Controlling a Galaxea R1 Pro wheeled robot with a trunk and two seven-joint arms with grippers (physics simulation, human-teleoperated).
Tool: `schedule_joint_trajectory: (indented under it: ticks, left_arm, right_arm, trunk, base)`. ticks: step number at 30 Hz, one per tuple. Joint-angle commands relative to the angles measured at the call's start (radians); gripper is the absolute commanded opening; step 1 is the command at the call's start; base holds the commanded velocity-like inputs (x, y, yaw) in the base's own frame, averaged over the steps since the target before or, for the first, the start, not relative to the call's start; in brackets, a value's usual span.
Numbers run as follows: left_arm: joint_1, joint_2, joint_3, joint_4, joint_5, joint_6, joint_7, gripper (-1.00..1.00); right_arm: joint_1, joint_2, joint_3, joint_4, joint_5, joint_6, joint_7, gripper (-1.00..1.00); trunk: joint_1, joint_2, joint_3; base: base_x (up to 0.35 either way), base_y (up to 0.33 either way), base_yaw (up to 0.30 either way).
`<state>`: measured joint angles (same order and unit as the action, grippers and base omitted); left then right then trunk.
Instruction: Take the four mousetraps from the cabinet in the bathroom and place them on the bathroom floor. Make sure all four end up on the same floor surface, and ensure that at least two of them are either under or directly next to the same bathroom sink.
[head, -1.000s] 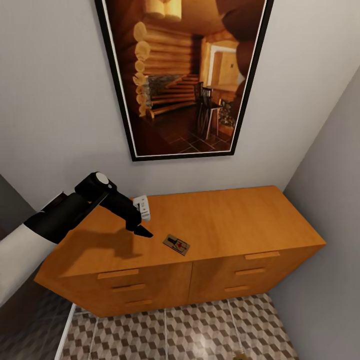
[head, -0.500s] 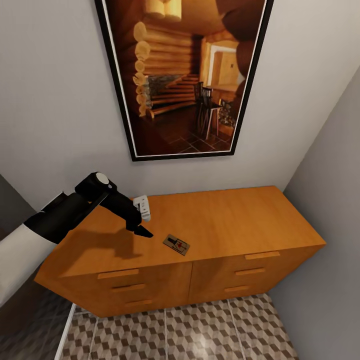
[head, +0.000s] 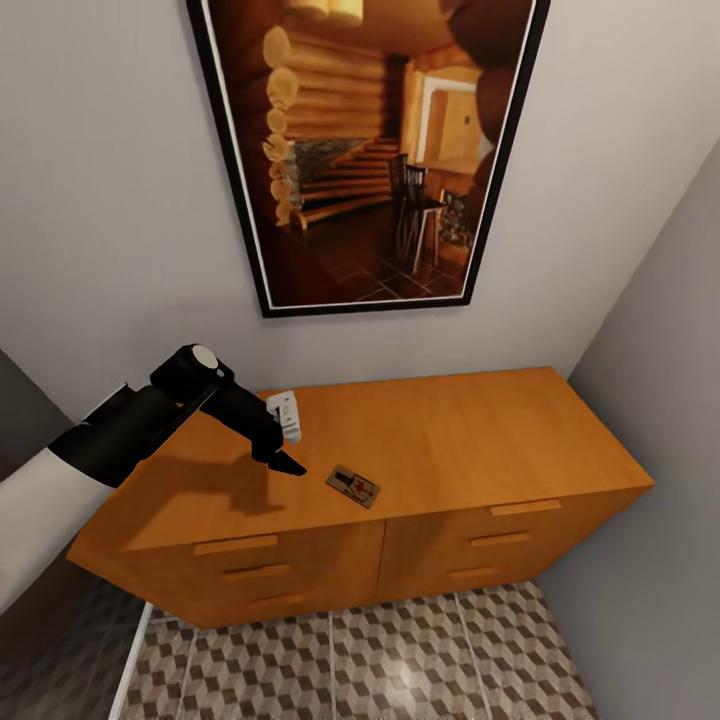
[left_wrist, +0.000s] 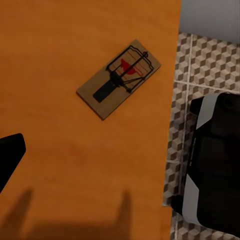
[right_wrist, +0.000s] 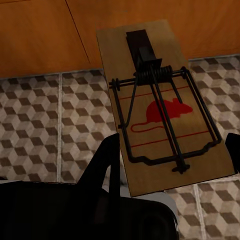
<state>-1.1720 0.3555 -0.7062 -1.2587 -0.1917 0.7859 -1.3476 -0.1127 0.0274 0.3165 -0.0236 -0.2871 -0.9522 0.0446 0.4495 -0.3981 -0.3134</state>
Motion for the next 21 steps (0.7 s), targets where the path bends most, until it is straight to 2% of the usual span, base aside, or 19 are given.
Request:
schedule_joint_trajectory:
  ticks: [1,9,13,18,21]
  left_arm:
    - [-0.001,0.000,-0.001,-0.001,-0.006,0.010,-0.007,1.00]
    - [-0.001,0.000,-0.001,-0.001,-0.006,0.010,-0.007,1.00]
    - [0.000,0.000,-0.013,-0.001,-0.006,0.010,-0.007,1.00]
    - [0.000,0.000,-0.056,-0.006,-0.008,0.008,-0.009,1.00]
    - [0.000,0.001,-0.099,-0.023,-0.008,-0.007,-0.014,1.00]
  right_arm:
    - [-0.001,0.000,0.006,0.001,-0.012,-0.004,0.006,-1.00]
    - [-0.001,0.000,0.007,0.001,-0.012,-0.004,0.006,-1.00]
    - [-0.001,0.000,0.007,0.001,-0.012,-0.004,0.006,-1.00]
    - [-0.001,0.000,0.007,0.001,-0.012,-0.004,0.006,-1.00]
    - [-0.001,0.000,0.007,0.001,-0.012,-0.004,0.006,-1.00]
  trunk:
    - [0.000,-0.002,-0.003]
    - [0.000,-0.002,-0.013]
    - [0.000,-0.002,-0.014]
    - [0.000,-0.002,-0.014]
    - [0.000,-0.002,-0.015]
  base:
    - [0.000,0.000,0.000]
    - [0.000,0.000,0.000]
    - [0.000,0.000,0.000]
    - [0.000,0.000,0.000]
    - [0.000,0.000,0.000]
